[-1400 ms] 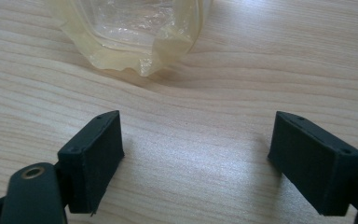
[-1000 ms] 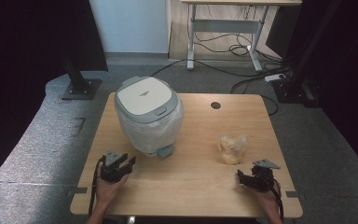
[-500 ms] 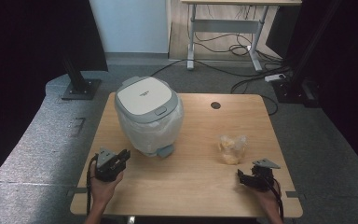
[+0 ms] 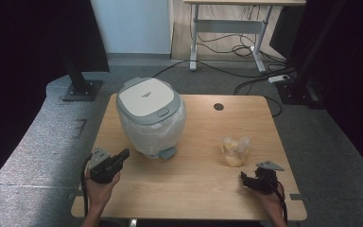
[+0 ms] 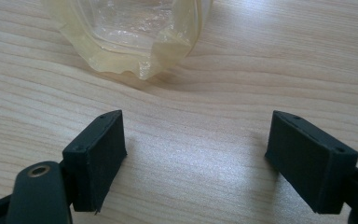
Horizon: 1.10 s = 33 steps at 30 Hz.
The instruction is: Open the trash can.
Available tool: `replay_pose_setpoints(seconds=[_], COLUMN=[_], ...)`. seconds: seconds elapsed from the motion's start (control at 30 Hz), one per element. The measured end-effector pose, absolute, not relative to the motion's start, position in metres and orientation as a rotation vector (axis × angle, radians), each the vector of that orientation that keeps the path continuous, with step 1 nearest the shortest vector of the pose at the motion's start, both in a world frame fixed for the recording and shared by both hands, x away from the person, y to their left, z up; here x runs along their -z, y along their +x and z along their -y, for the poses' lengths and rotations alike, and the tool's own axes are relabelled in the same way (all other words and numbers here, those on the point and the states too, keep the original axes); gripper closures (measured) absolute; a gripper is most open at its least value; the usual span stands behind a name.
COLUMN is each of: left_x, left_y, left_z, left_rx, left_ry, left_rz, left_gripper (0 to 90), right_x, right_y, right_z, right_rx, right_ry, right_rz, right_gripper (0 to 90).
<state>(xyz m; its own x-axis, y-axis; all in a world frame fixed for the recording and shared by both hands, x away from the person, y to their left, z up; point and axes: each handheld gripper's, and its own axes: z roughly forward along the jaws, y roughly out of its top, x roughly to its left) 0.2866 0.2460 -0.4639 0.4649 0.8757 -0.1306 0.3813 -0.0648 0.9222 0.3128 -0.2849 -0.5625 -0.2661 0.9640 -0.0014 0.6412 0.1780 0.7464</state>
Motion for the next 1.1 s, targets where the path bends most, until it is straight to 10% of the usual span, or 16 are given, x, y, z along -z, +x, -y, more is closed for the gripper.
replay_pose_setpoints(seconds=[1.1], left_x=[0.384], left_y=[0.298], left_z=[-0.238], left_rx=[-0.546], left_ry=[1.584], left_rz=[-0.966], left_gripper=[89.7], right_x=[0.562], right_y=[0.312], right_z=[0.285], right_rx=[-0.886], right_ry=[1.506], right_rz=[-1.977], right_gripper=[19.7])
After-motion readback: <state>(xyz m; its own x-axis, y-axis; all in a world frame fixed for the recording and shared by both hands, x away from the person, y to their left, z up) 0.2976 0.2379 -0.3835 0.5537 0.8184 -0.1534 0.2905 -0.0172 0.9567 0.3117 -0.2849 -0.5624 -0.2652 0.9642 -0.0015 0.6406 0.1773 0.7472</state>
